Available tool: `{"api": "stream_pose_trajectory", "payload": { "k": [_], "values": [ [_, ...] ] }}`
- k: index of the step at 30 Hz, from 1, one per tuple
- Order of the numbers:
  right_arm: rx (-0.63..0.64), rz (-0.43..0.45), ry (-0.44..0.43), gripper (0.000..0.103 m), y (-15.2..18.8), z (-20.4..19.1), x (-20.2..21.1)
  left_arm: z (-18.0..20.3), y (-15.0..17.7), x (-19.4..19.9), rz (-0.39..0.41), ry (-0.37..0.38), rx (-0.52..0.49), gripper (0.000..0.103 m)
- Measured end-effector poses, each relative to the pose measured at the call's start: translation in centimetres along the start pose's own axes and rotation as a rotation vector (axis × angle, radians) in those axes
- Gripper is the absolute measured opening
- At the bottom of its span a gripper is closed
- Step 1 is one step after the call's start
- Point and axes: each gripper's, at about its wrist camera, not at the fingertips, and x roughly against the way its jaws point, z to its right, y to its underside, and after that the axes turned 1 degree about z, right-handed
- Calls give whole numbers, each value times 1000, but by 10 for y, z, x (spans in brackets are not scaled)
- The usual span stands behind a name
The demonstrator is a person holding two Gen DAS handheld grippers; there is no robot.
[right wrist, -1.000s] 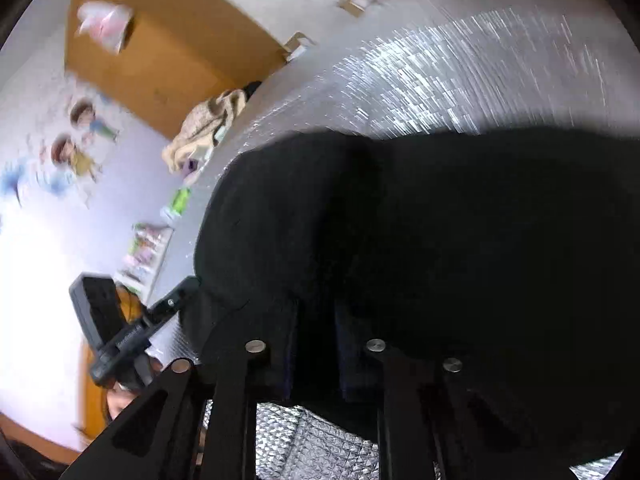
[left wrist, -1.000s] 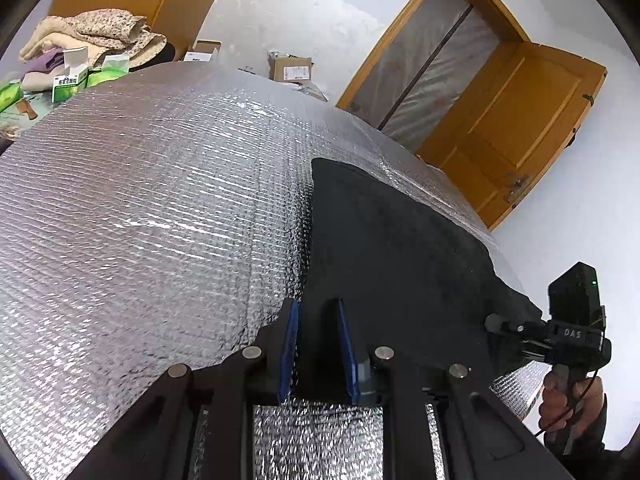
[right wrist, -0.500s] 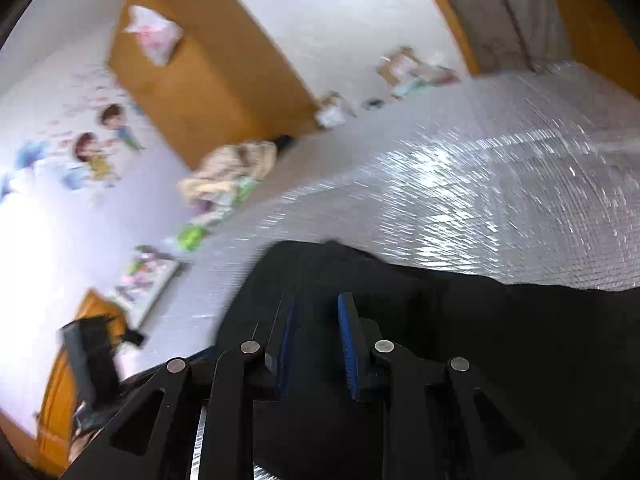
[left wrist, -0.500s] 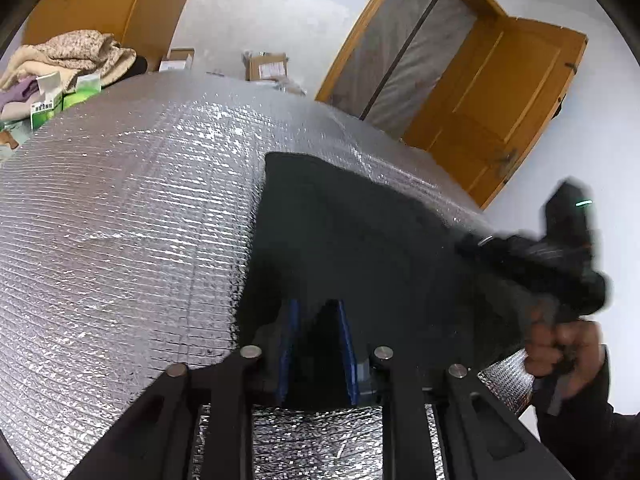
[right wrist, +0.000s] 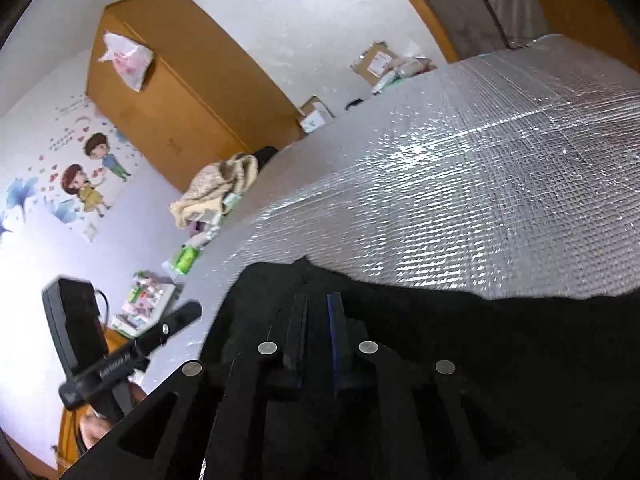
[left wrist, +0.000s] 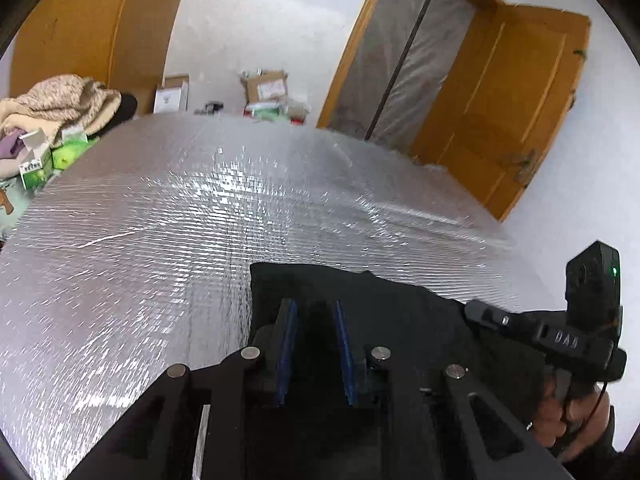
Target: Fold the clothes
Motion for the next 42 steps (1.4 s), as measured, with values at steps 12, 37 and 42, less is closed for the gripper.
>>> {"api": "stream_pose_trajectory", "payload": {
  "k": [12, 37, 42],
  "values": [
    [101, 11, -48, 12, 14, -6, 30, -5, 38, 16, -19, 25, 30, 19],
    [346, 26, 34, 24, 88, -28, 59, -22, 87, 79, 64, 6, 71, 26],
    [287, 12, 44, 25, 78, -20, 54, -38, 83, 56, -7, 56, 158, 34]
  ]
}}
